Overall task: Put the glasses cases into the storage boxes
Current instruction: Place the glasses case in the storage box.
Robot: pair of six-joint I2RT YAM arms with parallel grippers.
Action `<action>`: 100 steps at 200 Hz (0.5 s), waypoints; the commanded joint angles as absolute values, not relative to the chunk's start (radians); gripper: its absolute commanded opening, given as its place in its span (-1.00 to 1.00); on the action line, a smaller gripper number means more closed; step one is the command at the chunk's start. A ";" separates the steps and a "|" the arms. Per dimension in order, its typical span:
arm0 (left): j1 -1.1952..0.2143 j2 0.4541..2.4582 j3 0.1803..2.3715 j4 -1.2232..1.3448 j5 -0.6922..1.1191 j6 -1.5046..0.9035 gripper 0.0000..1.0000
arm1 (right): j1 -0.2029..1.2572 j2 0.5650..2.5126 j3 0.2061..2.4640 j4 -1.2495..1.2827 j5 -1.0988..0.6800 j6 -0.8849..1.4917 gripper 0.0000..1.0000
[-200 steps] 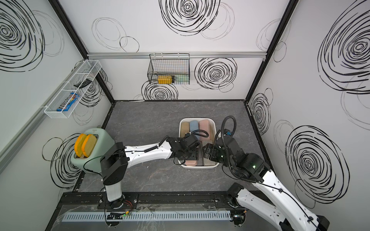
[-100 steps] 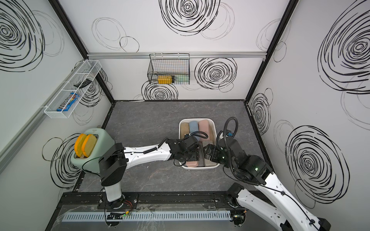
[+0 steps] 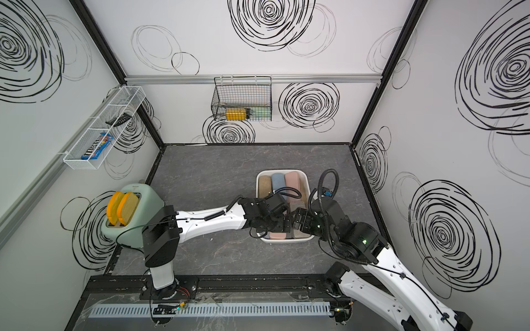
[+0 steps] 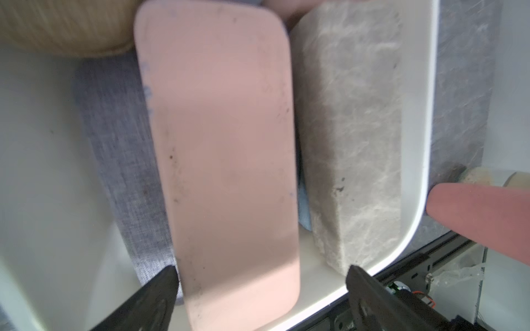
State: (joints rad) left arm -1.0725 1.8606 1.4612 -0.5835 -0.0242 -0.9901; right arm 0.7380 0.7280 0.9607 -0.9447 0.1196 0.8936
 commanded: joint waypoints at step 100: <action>-0.486 0.879 0.792 -0.189 -0.514 -0.395 0.91 | 0.727 0.698 0.806 -0.548 0.484 0.680 0.95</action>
